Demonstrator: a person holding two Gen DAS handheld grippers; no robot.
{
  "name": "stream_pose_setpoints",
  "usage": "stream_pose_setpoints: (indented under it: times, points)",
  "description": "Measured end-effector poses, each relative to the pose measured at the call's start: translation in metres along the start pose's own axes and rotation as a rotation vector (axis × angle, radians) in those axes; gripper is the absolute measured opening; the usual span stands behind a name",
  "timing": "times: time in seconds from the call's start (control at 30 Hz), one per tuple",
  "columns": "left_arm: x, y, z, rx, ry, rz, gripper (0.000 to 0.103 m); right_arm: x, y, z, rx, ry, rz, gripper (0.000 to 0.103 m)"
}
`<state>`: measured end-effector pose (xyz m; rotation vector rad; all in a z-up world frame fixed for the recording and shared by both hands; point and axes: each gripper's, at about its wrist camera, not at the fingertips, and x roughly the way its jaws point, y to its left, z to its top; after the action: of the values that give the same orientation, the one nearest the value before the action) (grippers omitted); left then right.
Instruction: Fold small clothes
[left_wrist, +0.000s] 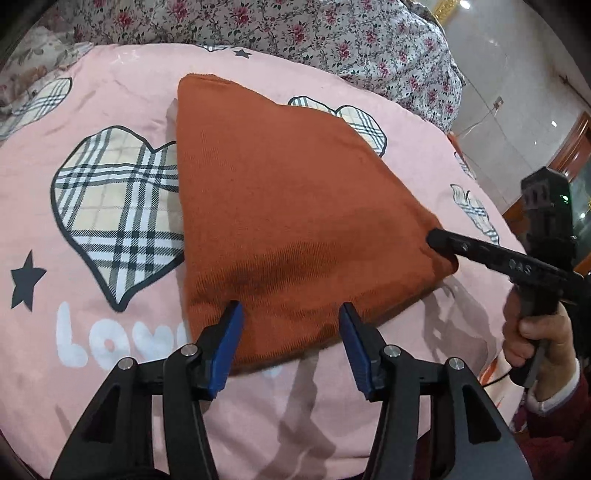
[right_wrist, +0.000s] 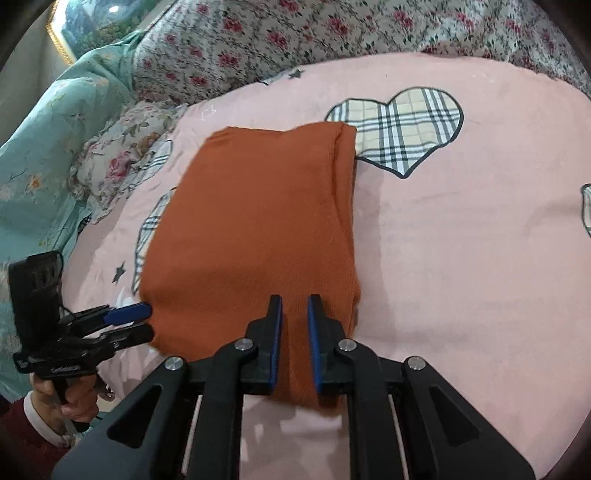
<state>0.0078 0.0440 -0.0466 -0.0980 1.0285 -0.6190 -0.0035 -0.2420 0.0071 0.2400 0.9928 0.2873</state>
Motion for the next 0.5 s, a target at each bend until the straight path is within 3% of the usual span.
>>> stream_pose_setpoints:
  times: [0.07,0.17,0.37,0.5]
  points:
    - [0.000,-0.001,-0.006,0.003,-0.001,0.017,0.057,0.006,0.000,-0.012,-0.025,0.030,-0.025,0.022]
    - [0.003,-0.007,-0.008,-0.002,0.005,0.048,0.058,0.013,-0.006,-0.024,-0.012,0.023,-0.018,0.022]
    - [-0.008,-0.020,-0.006,-0.019,0.001,0.076,0.062,0.002,-0.001,-0.018,-0.004,0.015,-0.021,0.022]
    - [-0.024,-0.016,-0.012,-0.057,-0.024,0.161,0.076,-0.012,-0.004,-0.019,0.043,-0.003,0.013,0.029]
